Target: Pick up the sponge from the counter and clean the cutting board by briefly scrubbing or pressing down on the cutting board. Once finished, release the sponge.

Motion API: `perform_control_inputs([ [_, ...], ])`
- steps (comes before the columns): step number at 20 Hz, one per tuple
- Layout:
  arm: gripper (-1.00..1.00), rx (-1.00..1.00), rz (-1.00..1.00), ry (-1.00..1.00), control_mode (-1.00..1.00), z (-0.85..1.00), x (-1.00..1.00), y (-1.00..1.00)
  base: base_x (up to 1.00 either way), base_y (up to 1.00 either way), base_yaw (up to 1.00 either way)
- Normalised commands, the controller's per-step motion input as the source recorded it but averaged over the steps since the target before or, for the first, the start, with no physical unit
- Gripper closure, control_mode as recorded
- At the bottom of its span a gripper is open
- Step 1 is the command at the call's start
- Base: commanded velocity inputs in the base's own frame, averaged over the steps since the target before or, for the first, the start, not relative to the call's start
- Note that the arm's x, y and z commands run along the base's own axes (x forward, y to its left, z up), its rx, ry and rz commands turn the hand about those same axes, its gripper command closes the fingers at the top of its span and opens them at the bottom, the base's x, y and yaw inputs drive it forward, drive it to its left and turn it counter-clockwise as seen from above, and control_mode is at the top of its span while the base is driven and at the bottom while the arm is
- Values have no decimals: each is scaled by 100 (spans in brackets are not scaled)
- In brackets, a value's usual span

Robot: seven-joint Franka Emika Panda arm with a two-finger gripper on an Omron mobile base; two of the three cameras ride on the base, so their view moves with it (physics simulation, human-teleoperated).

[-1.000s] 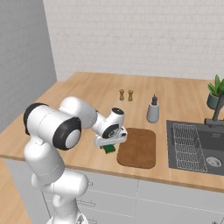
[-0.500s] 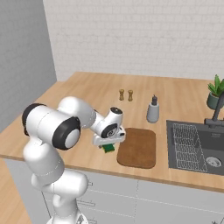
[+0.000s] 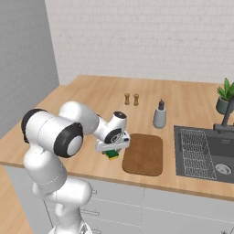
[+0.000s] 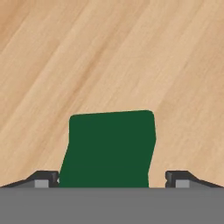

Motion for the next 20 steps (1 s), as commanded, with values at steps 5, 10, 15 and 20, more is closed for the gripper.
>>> perform_control_inputs([
  [5,-100,0,0,0,-100,12,6,0,0,0,0],
  [10,-100,2,0,0,-100,61,8,0,0,0,0],
  [15,-100,9,0,5,-100,76,0,6,0,0,0],
  [20,-100,2,0,3,-100,42,-2,0,0,0,0],
])
